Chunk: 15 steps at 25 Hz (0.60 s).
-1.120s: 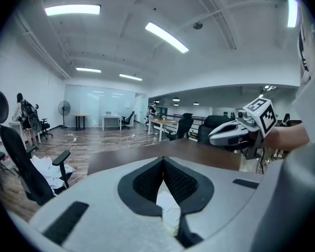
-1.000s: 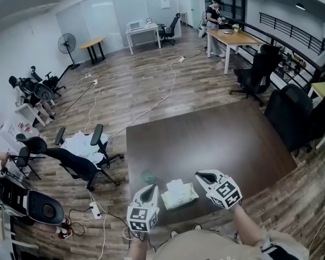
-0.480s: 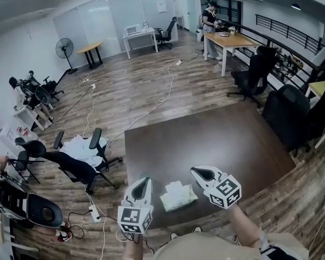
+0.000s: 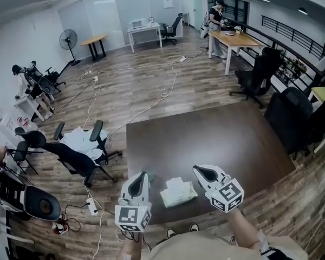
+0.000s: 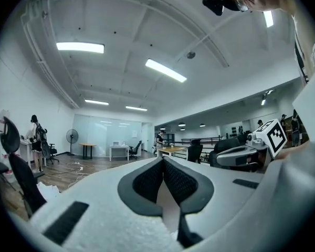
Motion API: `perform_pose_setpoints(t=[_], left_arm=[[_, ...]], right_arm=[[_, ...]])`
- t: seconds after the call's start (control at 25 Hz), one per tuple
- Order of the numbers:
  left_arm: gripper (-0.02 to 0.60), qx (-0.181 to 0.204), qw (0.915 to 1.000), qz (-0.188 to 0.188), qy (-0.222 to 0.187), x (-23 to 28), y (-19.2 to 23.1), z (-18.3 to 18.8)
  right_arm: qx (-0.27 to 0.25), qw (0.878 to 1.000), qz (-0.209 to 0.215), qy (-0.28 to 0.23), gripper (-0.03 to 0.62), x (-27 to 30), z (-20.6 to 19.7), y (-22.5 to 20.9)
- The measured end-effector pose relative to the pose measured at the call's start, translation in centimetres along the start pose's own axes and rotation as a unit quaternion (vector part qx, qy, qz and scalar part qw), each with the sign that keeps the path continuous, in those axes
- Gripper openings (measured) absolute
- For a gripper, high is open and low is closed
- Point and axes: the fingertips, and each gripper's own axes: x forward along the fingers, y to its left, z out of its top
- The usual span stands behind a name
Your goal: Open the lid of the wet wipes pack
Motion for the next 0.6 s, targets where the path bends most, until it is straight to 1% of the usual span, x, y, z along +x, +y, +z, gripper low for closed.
perform_pose_setpoints(t=[0.12,0.32,0.6], left_arm=[[0.009,-0.008,0.9999,-0.002,0.008,0.0,0.4,-0.8],[0.009,-0.005,0.9999,-0.009,0.010,0.0,0.3,-1.0],[0.009,-0.005,0.9996,-0.022,0.018,0.4,0.4,-1.3]], right_arm=[[-0.006,1.000,0.003,0.003,0.014,0.3,0.0,0.3],[-0.011,1.000,-0.003,0.007,0.014,0.3,0.1,0.1],[-0.002,1.000,-0.008,0.012,0.014,0.7,-0.5,0.2]])
